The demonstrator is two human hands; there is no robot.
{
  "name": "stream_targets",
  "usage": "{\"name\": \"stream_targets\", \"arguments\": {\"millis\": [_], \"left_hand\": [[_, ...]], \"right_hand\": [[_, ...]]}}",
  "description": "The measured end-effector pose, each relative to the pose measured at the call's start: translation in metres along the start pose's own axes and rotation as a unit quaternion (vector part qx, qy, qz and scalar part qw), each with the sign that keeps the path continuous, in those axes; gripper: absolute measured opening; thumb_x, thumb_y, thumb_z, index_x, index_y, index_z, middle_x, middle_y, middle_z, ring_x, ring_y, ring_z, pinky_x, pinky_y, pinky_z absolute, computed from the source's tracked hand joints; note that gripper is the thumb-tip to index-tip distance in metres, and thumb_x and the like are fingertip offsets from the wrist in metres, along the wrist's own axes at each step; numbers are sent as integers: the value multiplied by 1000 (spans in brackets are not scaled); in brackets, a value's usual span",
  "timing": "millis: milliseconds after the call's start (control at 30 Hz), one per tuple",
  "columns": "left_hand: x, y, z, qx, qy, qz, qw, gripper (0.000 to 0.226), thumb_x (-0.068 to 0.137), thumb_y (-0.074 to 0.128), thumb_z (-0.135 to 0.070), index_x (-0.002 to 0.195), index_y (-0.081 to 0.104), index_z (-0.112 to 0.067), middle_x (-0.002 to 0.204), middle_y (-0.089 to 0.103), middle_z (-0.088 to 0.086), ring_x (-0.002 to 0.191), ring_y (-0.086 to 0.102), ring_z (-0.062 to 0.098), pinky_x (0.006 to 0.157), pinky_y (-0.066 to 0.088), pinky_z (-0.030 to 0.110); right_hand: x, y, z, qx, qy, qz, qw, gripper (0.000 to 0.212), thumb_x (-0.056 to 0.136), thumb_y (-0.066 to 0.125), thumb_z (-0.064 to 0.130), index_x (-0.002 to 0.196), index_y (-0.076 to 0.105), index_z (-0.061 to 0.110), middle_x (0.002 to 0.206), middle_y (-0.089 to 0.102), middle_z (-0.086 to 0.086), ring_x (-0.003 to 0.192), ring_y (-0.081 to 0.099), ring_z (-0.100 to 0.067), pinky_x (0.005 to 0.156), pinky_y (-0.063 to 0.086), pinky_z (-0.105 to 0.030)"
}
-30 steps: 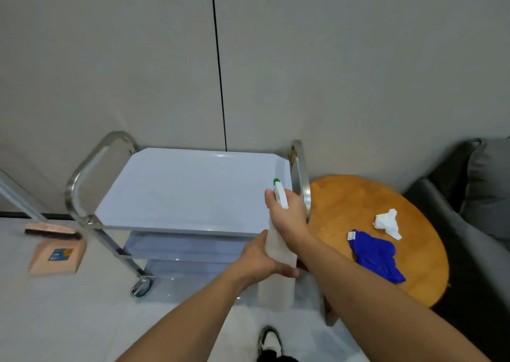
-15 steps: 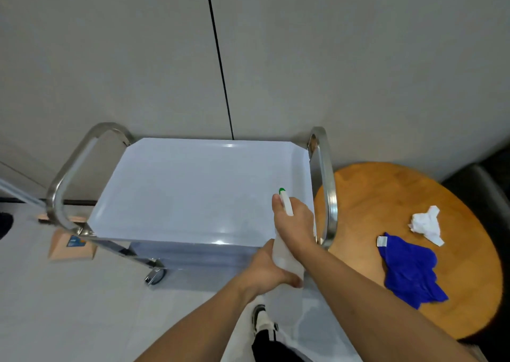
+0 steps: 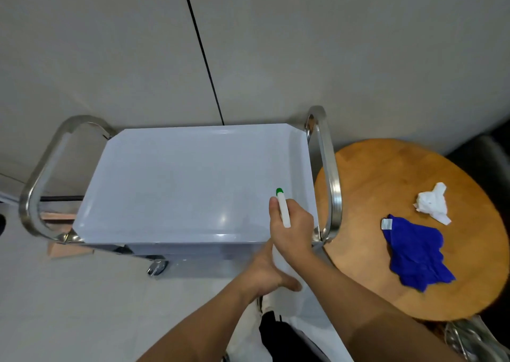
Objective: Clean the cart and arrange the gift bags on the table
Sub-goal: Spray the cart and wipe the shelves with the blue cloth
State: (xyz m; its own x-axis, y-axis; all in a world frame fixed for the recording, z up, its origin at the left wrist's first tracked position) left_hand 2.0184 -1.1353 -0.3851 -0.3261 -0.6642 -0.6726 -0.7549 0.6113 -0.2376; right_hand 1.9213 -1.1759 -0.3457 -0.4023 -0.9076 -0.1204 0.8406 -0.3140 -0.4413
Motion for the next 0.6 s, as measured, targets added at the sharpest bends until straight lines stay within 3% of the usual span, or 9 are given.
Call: {"name": "stream_targets", "arguments": {"millis": [133, 267, 367, 533, 600], "left_hand": [[-6, 5, 10, -20, -1, 30, 999, 78, 59, 97, -21, 117, 51, -47, 111, 62, -21, 107, 57, 6, 91, 55, 29], [-11, 5, 19, -22, 3, 54, 998, 73, 62, 95, -18, 109, 50, -49, 113, 63, -18, 106, 56, 5, 90, 53, 29], [-13, 4, 26, -17, -3, 61, 998, 77, 58, 97, -23, 117, 53, -45, 116, 63, -15, 112, 57, 13, 98, 54, 39], [-11, -4, 31, -7, -7, 67, 998, 84, 60, 97, -26, 125, 47, -45, 117, 59, -16, 114, 54, 15, 94, 53, 35], [-9, -6, 32, -9, -12, 71, 997, 84, 59, 97, -27, 125, 49, -45, 118, 61, -14, 113, 56, 15, 96, 54, 37]], "right_hand": [[-4, 1, -4, -64, 46, 10, 997, 42, 101, 55, 43, 64, 52, 22, 57, 53, 4, 54, 51, -7, 51, 31, -19], [-12, 9, -10, -62, 53, 8, 997, 44, 101, 55, 43, 65, 56, 18, 58, 56, 1, 56, 55, -11, 52, 34, -23], [-17, 13, -15, -96, 71, 15, 993, 49, 101, 51, 48, 66, 59, 15, 60, 59, -2, 57, 58, -13, 52, 35, -24], [-18, 22, -17, -47, 95, 10, 994, 41, 102, 52, 44, 75, 62, 15, 66, 60, -1, 64, 60, -13, 60, 46, -27], [-13, 24, -18, -67, 94, 20, 993, 46, 102, 50, 45, 69, 59, 15, 63, 58, -2, 61, 58, -13, 57, 42, -27]]}}
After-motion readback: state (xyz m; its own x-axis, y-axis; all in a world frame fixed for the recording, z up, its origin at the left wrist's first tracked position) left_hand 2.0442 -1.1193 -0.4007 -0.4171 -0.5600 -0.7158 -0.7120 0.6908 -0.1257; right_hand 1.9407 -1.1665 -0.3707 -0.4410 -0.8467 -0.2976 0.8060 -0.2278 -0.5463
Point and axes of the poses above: each hand's wrist, its own x-axis towards the middle knuckle, its own y-axis out of the palm, z = x × y, the point moved 2 cm from there along x, towards the middle knuckle
